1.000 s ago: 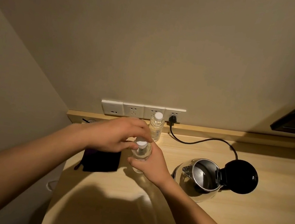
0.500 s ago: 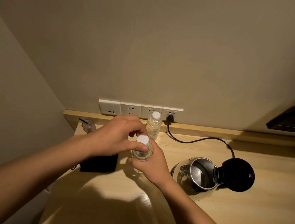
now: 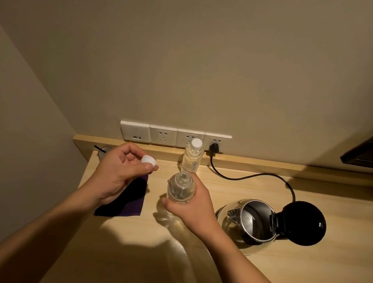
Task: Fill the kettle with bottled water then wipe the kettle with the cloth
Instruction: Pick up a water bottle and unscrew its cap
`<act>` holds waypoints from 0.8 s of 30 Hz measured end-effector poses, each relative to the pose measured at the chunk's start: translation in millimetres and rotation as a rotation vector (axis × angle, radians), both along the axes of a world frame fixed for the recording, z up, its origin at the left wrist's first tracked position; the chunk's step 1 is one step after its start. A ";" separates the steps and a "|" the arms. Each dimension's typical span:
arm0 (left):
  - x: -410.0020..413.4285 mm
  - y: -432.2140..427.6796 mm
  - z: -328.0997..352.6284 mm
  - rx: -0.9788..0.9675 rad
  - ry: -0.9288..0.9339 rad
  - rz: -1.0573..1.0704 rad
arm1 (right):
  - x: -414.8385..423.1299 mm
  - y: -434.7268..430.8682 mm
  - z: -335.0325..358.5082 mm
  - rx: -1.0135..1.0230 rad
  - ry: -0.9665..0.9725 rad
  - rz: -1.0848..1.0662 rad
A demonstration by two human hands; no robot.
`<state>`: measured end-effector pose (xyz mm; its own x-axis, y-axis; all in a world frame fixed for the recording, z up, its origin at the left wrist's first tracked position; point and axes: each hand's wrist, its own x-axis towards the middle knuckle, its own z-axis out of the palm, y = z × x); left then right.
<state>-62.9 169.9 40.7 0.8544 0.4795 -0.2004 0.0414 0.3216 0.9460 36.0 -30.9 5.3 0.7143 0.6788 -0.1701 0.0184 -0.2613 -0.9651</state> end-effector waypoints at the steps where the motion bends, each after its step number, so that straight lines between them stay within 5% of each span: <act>1: -3.2 4.9 -11.8 -0.006 0.012 0.029 | 1.0 -0.4 -1.7 0.001 0.000 0.006; 11: -20.3 28.9 -132.3 0.235 0.370 0.167 | 2.8 6.8 -13.6 0.004 0.015 -0.017; 16: -20.4 22.7 -168.1 0.492 0.495 0.133 | 0.3 11.2 -20.1 -0.019 -0.021 -0.003; 20: -21.0 22.0 -188.3 0.899 0.528 0.114 | -1.3 12.7 -22.6 -0.023 -0.018 -0.003; 24: -18.1 19.5 -197.3 0.946 0.581 0.136 | -1.8 11.5 -21.8 -0.033 -0.014 0.009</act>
<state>-81.1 189.4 -156.6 0.6786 0.7323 -0.0574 0.5759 -0.4819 0.6604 34.2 -19.4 -16.5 0.7108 0.6793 -0.1824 0.0344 -0.2926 -0.9556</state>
